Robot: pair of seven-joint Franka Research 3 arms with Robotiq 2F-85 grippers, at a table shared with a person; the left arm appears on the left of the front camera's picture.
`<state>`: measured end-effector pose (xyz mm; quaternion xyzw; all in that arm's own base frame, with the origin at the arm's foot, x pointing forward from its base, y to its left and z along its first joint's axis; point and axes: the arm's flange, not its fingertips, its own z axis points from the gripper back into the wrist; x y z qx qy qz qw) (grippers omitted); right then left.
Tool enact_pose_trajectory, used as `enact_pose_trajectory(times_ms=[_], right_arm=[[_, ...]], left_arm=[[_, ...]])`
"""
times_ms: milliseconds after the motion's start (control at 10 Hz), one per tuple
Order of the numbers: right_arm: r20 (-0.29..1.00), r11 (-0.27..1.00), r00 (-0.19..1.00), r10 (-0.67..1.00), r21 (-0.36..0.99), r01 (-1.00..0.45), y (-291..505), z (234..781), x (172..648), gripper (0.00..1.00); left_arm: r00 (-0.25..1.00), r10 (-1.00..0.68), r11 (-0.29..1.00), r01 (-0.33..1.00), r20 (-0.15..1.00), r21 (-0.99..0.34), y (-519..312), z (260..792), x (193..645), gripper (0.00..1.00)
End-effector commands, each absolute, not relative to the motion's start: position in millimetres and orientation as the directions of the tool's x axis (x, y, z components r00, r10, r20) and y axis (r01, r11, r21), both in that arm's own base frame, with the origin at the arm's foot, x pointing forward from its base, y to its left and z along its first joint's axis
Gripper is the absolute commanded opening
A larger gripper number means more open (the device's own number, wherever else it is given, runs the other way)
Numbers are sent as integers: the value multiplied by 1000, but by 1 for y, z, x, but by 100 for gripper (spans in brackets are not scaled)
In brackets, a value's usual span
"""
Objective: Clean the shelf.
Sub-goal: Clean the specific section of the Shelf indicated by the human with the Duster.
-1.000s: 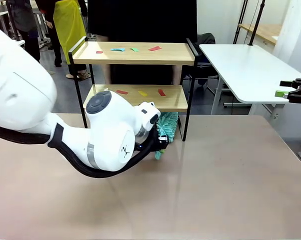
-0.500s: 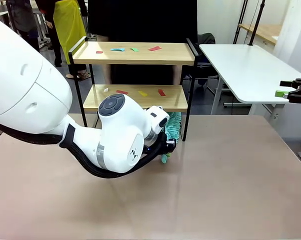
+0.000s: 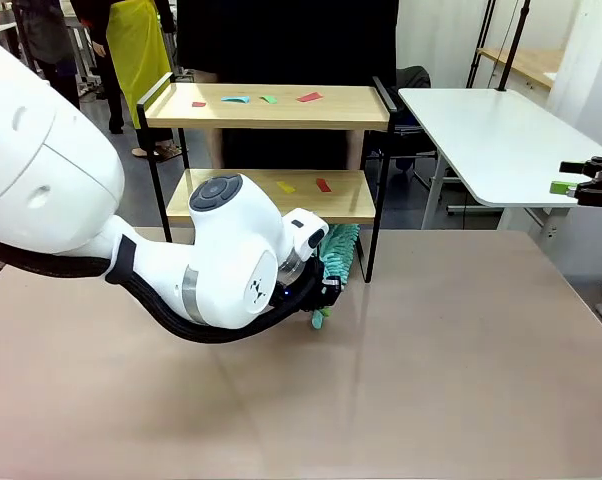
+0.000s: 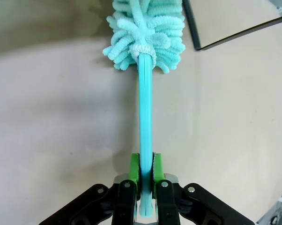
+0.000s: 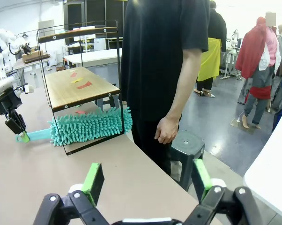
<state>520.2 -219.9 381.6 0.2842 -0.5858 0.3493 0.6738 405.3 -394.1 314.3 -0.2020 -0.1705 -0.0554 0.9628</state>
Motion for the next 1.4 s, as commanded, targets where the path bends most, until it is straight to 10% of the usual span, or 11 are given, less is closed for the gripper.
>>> enact_pose_trajectory(times_ms=[0,1300], right_arm=[[986,603,86,140,-16,-798,-217,387,521,100],[986,603,86,140,-16,-798,-217,387,521,100]], left_arm=[[956,-29,928,134,292,-346,-375,318,405,13],[972,69,995,-83,223,54,-220,349,384,13]])
